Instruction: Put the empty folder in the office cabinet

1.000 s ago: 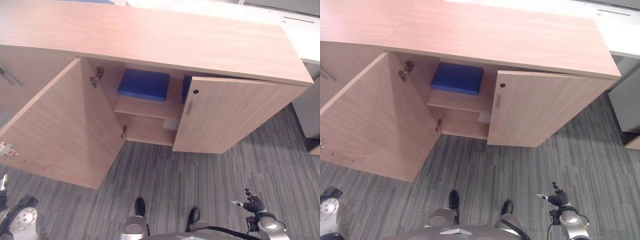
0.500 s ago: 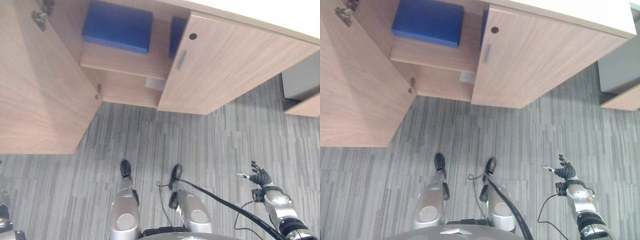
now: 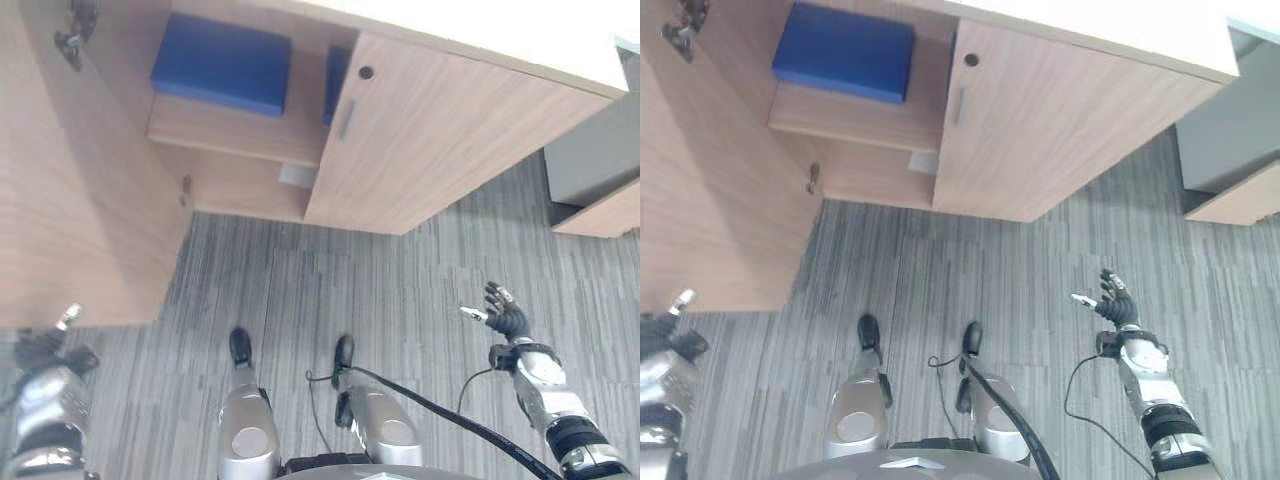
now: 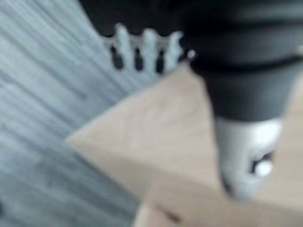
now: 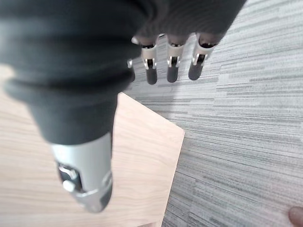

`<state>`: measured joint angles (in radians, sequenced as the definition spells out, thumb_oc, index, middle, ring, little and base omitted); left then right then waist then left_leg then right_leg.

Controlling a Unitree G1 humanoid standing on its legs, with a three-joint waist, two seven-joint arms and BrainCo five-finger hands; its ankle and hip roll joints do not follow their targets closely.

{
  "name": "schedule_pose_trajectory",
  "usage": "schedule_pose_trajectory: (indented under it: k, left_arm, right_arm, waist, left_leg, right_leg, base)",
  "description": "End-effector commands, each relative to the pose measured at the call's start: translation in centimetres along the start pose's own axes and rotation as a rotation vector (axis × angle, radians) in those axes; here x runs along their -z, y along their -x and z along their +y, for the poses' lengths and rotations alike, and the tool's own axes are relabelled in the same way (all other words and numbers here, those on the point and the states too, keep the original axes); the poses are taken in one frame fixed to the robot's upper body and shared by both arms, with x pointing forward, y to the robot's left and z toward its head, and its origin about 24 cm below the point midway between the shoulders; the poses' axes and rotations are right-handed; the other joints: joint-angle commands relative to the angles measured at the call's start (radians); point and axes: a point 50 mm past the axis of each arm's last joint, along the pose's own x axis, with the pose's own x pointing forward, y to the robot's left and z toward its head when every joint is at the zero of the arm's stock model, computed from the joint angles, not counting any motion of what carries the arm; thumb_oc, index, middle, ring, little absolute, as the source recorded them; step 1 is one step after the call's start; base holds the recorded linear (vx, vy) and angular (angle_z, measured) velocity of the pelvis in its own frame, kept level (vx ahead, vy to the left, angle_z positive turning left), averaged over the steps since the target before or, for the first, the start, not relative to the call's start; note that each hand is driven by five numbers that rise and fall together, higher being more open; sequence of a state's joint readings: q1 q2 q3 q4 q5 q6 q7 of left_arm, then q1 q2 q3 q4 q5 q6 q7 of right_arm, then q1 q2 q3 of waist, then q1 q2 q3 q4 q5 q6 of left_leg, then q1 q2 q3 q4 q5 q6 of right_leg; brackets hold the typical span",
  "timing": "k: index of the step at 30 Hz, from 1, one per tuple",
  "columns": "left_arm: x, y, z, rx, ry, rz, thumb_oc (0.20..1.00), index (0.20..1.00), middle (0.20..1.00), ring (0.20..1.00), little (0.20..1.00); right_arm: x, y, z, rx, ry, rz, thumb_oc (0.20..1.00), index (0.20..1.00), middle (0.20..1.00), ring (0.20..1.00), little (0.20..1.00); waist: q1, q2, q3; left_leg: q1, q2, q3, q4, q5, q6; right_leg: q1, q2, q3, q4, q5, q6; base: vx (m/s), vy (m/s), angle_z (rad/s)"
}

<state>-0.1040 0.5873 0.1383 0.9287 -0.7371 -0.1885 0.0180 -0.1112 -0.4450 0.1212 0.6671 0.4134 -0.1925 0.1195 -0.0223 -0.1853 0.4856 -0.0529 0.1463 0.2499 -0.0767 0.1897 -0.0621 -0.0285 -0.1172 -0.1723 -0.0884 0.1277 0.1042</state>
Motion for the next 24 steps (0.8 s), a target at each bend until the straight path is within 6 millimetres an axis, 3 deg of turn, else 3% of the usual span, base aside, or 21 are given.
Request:
schedule_pose_trajectory:
  k: [1,6,9,13,16,20,24]
  left_arm:
    - [-1.2,-0.5,-7.3,0.286,-0.109,-0.110,1.000,1.000,1.000,1.000,1.000]
    - [1.9,0.7,-10.6,0.373,-0.138,-0.033,1.000,1.000,1.000,1.000,1.000]
    - [3.5,1.3,-11.5,0.397,-0.174,0.032,1.000,1.000,1.000,1.000,1.000]
    - [4.3,1.6,-12.4,0.401,-0.209,0.061,1.000,1.000,1.000,1.000,1.000]
    - [4.0,1.2,-12.6,0.363,-0.212,0.072,1.000,1.000,1.000,1.000,1.000]
    - [1.1,-0.7,-12.3,0.300,-0.194,0.073,1.000,1.000,1.000,1.000,1.000]
    - [-0.8,-1.8,-11.4,0.242,-0.159,0.072,1.000,1.000,1.000,1.000,1.000]
  right_arm:
    - [-0.3,0.5,-1.5,0.035,0.095,0.006,1.000,1.000,1.000,1.000,1.000]
    - [1.7,1.5,-0.5,0.072,0.097,0.066,1.000,1.000,1.000,1.000,1.000]
    - [2.8,2.2,0.0,0.089,0.096,0.100,1.000,1.000,1.000,1.000,1.000]
    - [3.8,2.9,0.2,0.092,0.105,0.131,1.000,1.000,1.000,1.000,1.000]
    - [4.2,3.2,0.2,0.090,0.123,0.151,1.000,1.000,1.000,1.000,1.000]
    - [4.6,3.7,0.1,0.056,0.175,0.168,1.000,1.000,1.000,1.000,1.000]
    - [4.7,3.8,0.1,0.040,0.199,0.170,1.000,1.000,1.000,1.000,1.000]
  waist:
    - [-0.082,0.061,-0.119]
    - [-0.129,0.097,-0.163]
    - [-0.160,0.112,-0.188]
    - [-0.196,0.126,-0.213]
    - [-0.221,0.137,-0.226]
    - [-0.268,0.164,-0.235]
    - [-0.288,0.173,-0.236]
  left_leg:
    - [0.057,-0.053,0.035,0.060,-0.230,0.046]
    - [0.102,-0.060,0.059,0.048,-0.228,0.041]
    - [0.132,-0.062,0.079,0.040,-0.228,0.036]
    - [0.165,-0.066,0.104,0.031,-0.230,0.032]
    - [0.183,-0.069,0.119,0.027,-0.232,0.031]
    - [0.211,-0.071,0.132,0.018,-0.257,0.027]
    - [0.209,-0.064,0.157,0.019,-0.234,0.023]
  right_leg:
    - [-0.045,-0.004,0.052,0.015,0.000,0.054]
    - [-0.015,0.000,0.087,0.004,-0.010,0.048]
    - [0.000,0.005,0.105,0.001,-0.015,0.043]
    - [0.014,0.011,0.129,0.001,-0.024,0.038]
    - [0.020,0.017,0.146,0.001,-0.029,0.035]
    - [0.036,0.029,0.172,0.001,-0.060,0.037]
    - [0.033,0.041,0.181,0.001,-0.051,0.021]
  base:
    - [0.18,-0.026,-0.28]
    - [0.18,-0.035,-0.27]
    - [0.21,-0.059,-0.36]
    - [0.21,-0.062,-0.35]
    - [0.17,-0.048,-0.26]
    - [0.14,-0.015,-0.26]
    - [0.06,-0.098,-0.09]
